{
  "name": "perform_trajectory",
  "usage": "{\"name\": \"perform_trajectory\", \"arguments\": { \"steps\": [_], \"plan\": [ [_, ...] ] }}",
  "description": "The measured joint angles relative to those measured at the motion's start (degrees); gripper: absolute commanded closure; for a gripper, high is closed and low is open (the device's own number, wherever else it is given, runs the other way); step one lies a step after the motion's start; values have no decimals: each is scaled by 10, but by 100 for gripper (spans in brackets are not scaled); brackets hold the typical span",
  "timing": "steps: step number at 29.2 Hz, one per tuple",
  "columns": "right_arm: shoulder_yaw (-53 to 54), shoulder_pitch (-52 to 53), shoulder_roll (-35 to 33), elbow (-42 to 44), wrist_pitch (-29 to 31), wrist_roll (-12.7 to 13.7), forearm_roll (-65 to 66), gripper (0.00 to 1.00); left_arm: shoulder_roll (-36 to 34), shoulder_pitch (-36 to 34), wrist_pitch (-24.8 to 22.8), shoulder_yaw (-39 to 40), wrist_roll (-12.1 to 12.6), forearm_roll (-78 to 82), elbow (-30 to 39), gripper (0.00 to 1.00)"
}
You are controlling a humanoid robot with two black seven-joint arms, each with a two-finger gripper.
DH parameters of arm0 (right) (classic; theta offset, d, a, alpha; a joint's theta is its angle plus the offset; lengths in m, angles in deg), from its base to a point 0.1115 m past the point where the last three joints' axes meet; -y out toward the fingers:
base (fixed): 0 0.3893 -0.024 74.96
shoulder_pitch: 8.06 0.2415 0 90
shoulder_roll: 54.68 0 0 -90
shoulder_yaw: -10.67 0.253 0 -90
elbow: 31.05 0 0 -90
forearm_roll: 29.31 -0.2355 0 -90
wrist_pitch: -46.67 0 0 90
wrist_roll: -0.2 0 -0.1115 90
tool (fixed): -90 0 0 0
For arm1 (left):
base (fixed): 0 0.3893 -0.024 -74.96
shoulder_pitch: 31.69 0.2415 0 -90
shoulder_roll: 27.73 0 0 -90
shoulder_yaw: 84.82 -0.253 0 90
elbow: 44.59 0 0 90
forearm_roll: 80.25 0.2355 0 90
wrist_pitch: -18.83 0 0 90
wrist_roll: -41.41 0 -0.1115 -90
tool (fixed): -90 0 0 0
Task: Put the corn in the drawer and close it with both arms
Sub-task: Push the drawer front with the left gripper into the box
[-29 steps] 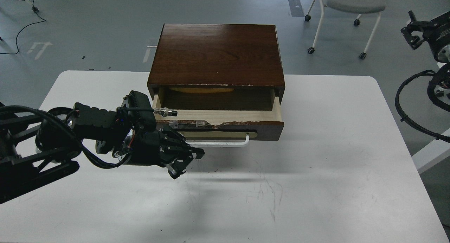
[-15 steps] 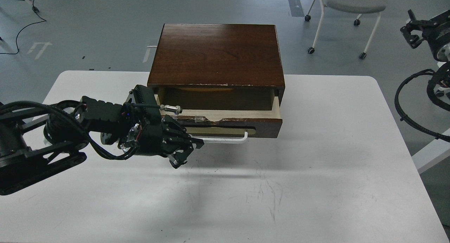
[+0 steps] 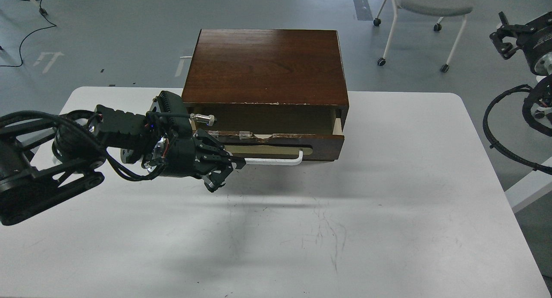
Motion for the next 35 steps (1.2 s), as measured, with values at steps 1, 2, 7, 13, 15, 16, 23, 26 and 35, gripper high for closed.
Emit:
{"name": "perform_trajectory", "arguments": {
  "steps": [1,2,7,13,15,16,23,26,35],
  "plan": [
    [0,0,0,0,0,0,0,0,0,0,0,0,0,0,-2,100],
    [0,0,0,0,0,0,0,0,0,0,0,0,0,0,-5,100],
    [-1,0,0,0,1,0,0,0,7,0,0,0,3,0,-18,100],
    [-2,2,-2,1,2,0,1,0,14,-3,0,2,4,0,-49,100],
    [-2,2,-3,1,3,0,1,0,23,-5,0,1,4,1,-59,100],
    [-1,2,-3,1,3,-1,1,0,26,-6,0,1,4,1,-62,100],
    [15,2,-2,0,3,-8,1,0,45,-22,-1,0,4,11,-95,100],
    [16,2,-2,0,3,-8,1,0,50,-26,-1,1,7,12,-114,100],
    [16,2,-2,0,3,-8,1,0,62,-33,-1,0,8,12,-141,100]
  ]
}}
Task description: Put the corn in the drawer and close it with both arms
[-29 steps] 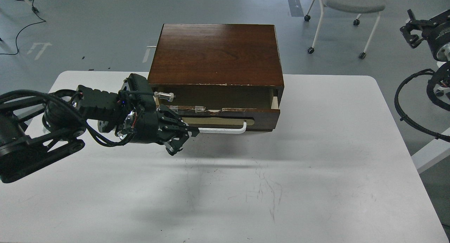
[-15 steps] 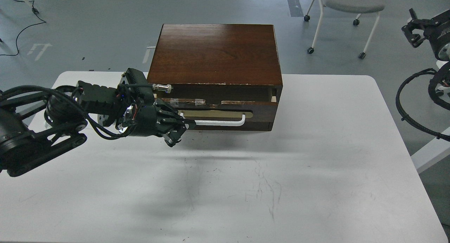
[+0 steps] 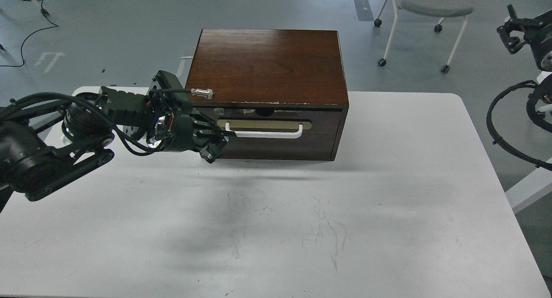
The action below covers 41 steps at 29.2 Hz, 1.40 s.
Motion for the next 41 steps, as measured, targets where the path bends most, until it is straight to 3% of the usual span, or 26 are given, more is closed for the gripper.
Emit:
{"name": "perform_trajectory", "arguments": {
  "steps": [8,9,10,11,12,13,17,26,32,38,41],
  "plan": [
    [0,-1,0,0,1,0,0,0,6,-13,-2,2,-6,-16,2,100],
    [-1,-1,0,0,1,0,0,0,5,-14,-2,5,-6,-27,8,96],
    [-1,-1,0,0,2,0,0,0,4,-16,-1,8,-6,-49,15,86],
    [-1,-1,0,-1,2,0,0,0,3,-21,1,13,-6,-73,18,60],
    [-1,-1,0,-1,2,0,0,0,1,-23,2,15,-7,-101,21,48],
    [-1,-1,0,-1,2,0,0,0,1,-24,2,16,-7,-129,22,25],
    [-2,-1,0,-1,2,0,0,0,-9,-24,1,39,-7,-286,24,7],
    [-5,-1,0,-4,23,0,1,0,-41,-22,0,116,-2,-699,-7,2],
    [-3,0,-1,-3,38,0,1,0,-42,-17,0,127,21,-1006,-131,2],
    [2,-4,4,-1,41,-1,0,0,-34,-9,0,131,21,-1156,-244,2],
    [3,-7,6,-1,73,-1,-2,0,-5,2,0,133,23,-1276,-359,2]
  ]
}}
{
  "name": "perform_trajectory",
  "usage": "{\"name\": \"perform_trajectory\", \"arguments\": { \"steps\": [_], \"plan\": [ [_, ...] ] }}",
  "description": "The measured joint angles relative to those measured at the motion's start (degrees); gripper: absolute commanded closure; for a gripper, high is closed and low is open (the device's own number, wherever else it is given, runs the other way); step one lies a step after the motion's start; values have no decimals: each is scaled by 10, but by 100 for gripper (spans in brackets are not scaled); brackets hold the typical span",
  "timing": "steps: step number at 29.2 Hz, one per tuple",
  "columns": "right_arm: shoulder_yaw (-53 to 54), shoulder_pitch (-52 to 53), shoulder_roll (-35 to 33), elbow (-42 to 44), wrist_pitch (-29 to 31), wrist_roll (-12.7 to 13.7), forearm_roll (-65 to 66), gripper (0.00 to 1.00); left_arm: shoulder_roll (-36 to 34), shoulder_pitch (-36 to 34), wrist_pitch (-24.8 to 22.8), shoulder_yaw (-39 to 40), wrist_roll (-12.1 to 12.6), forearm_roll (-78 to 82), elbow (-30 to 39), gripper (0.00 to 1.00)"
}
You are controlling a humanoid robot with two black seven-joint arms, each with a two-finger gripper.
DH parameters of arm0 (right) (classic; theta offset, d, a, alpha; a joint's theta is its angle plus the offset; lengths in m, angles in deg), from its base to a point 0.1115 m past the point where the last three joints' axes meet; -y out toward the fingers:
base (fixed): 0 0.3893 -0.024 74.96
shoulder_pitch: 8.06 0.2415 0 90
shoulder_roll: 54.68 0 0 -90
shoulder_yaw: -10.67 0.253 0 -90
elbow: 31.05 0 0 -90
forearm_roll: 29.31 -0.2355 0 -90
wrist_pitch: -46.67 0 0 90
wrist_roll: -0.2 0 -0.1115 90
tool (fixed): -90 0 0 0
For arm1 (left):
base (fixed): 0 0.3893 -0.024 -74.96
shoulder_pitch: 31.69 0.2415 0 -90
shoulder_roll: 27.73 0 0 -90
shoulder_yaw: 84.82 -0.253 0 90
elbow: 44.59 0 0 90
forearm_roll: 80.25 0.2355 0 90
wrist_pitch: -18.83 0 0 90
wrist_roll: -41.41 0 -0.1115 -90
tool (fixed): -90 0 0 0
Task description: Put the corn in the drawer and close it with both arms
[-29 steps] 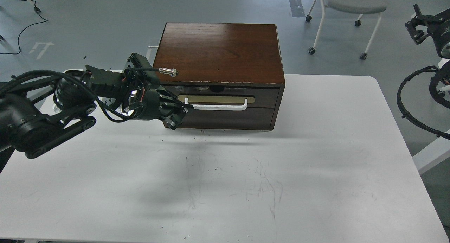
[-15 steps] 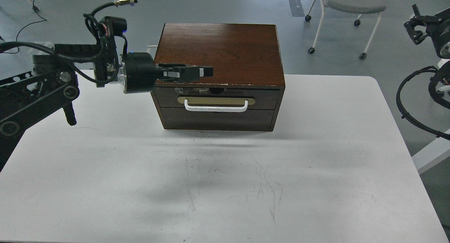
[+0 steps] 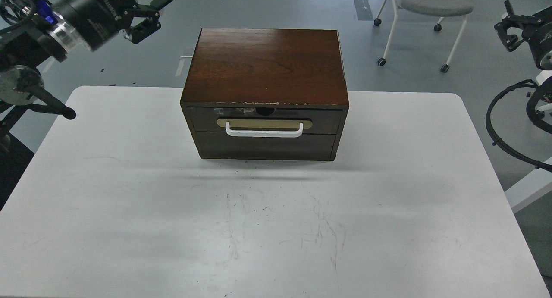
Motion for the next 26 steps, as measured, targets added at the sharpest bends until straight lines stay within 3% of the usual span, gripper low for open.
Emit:
{"name": "perform_trajectory", "arguments": {
  "steps": [6,9,18,26],
  "plan": [
    [1,-31,13,-2,26,4,-6,0,94,18,0,2,1,-85,-205,2],
    [17,-57,47,0,26,5,-39,0,128,31,0,12,1,-99,-254,2],
    [55,-102,98,5,26,4,-95,0,140,90,0,36,1,-121,-270,2],
    [8,-110,99,50,26,2,-81,0,143,119,0,37,2,-121,-269,2]
  ]
}}
